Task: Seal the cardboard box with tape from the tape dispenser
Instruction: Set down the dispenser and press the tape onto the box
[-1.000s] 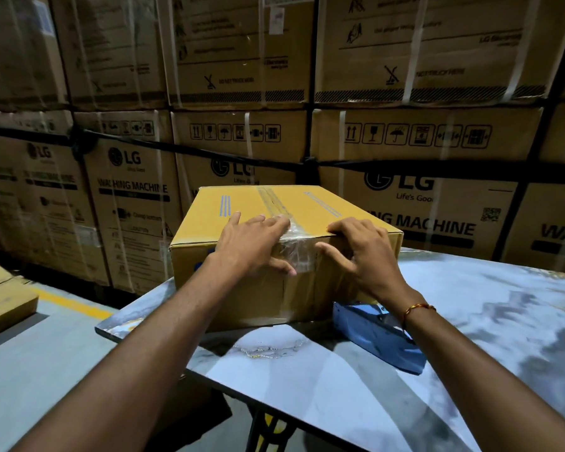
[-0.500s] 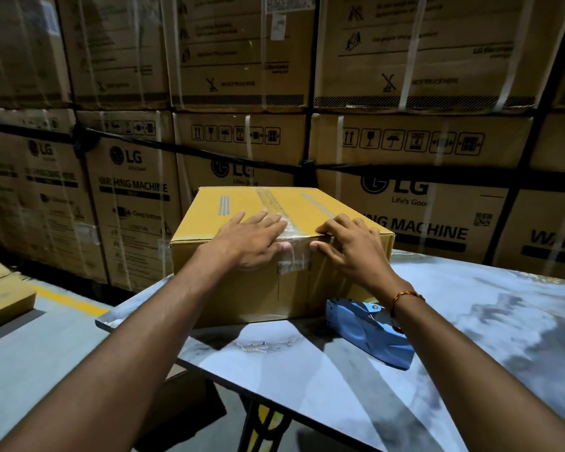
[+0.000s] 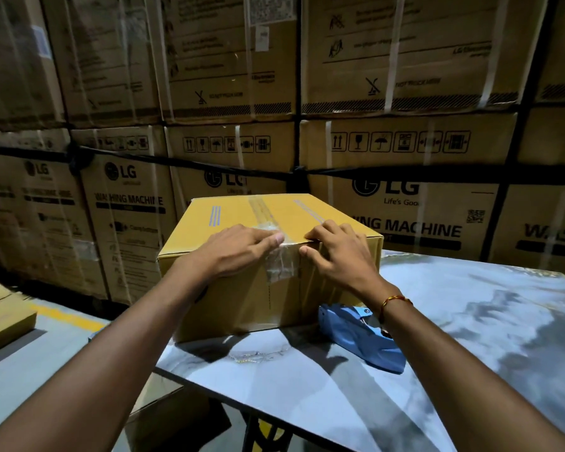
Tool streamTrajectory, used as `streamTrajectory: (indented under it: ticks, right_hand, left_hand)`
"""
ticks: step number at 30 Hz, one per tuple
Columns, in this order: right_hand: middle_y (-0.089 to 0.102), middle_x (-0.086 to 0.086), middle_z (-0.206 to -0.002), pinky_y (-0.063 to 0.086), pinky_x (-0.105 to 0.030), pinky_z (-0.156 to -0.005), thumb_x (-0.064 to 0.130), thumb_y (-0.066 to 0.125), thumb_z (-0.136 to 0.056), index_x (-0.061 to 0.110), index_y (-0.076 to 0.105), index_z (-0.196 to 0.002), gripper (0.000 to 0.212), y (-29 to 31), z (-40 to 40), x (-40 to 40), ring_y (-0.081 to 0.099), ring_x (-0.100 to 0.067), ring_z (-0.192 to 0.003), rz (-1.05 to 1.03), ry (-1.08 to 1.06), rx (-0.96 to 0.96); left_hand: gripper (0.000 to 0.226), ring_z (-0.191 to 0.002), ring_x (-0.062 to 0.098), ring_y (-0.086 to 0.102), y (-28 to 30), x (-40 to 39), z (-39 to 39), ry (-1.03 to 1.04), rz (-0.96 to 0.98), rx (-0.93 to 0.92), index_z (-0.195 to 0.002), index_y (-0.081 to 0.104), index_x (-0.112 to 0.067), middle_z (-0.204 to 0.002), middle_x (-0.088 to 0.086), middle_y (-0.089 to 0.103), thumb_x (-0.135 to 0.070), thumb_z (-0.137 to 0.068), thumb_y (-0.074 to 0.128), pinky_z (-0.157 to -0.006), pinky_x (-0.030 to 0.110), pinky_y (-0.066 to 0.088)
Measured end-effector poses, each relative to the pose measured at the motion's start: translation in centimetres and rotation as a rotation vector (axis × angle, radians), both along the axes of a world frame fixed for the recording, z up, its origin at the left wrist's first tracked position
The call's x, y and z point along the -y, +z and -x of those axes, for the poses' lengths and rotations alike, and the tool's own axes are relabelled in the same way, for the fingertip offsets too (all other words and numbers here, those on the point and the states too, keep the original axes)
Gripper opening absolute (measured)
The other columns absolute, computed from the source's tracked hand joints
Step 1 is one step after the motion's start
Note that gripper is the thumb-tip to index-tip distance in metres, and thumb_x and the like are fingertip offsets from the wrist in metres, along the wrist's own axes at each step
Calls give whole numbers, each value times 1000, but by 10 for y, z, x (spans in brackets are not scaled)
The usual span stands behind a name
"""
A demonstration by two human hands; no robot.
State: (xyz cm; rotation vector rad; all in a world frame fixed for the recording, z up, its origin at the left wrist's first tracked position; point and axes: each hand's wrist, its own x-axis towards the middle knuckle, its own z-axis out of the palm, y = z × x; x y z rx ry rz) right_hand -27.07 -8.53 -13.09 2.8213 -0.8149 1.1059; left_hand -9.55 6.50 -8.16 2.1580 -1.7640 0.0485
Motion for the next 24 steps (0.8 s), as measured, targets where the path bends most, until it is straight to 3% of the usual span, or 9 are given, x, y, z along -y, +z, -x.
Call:
streamTrajectory:
  ticks: [3,6,11,16,19,22,24]
  right_hand:
    - [57,6,-123,33,-40,-94,55,51,-96,29,60,-121,37,-1,2,0,48,-20,-114,9,18,0]
    - [58,6,-119,33,-39,-94,58,49,-96,29,60,-119,38,-4,2,0,48,-19,-112,14,28,26]
    - [55,6,-104,33,-39,-87,73,35,-92,28,58,-102,51,-8,-10,-7,47,-19,-99,55,-67,95]
    - [54,5,-103,36,-43,-82,82,25,-86,29,52,-96,61,-11,-19,-6,47,-21,-97,106,-135,98]
    - [54,5,-105,36,-42,-82,83,29,-85,30,54,-99,61,-13,-17,-2,47,-21,-98,140,-134,96]
    - [54,5,-112,35,-41,-87,80,35,-85,31,55,-109,58,-18,-7,5,48,-22,-102,189,-73,55]
    - [54,4,-116,35,-41,-90,77,40,-86,30,55,-115,57,-18,-2,7,48,-22,-106,198,-44,30]
  left_hand:
    - [76,-142,33,41,4,13,2,62,-86,2,-152,39,-37,-158,8,42,-77,-92,15,-114,50,34]
    - [82,-152,26,25,4,23,-1,45,-182,25,-159,21,-32,-168,-1,21,-76,-91,12,-122,48,20]
    - [71,-156,20,3,16,42,-5,65,-292,-66,-160,13,-32,-170,-4,3,-67,-98,15,-125,47,2]
    - [77,-157,23,-1,17,55,-14,104,-344,-88,-160,14,-31,-170,-2,-2,-72,-95,17,-124,54,0]
    - [82,-156,27,-1,15,57,-13,172,-318,-67,-161,12,-26,-170,3,-3,-74,-95,11,-123,53,1]
    - [112,-157,24,0,7,51,-20,239,-235,-73,-161,9,-32,-170,2,1,-95,-70,-4,-124,57,2]
    - [108,-157,22,6,0,38,-20,251,-169,-41,-161,8,-32,-170,0,5,-93,-72,-5,-124,56,6]
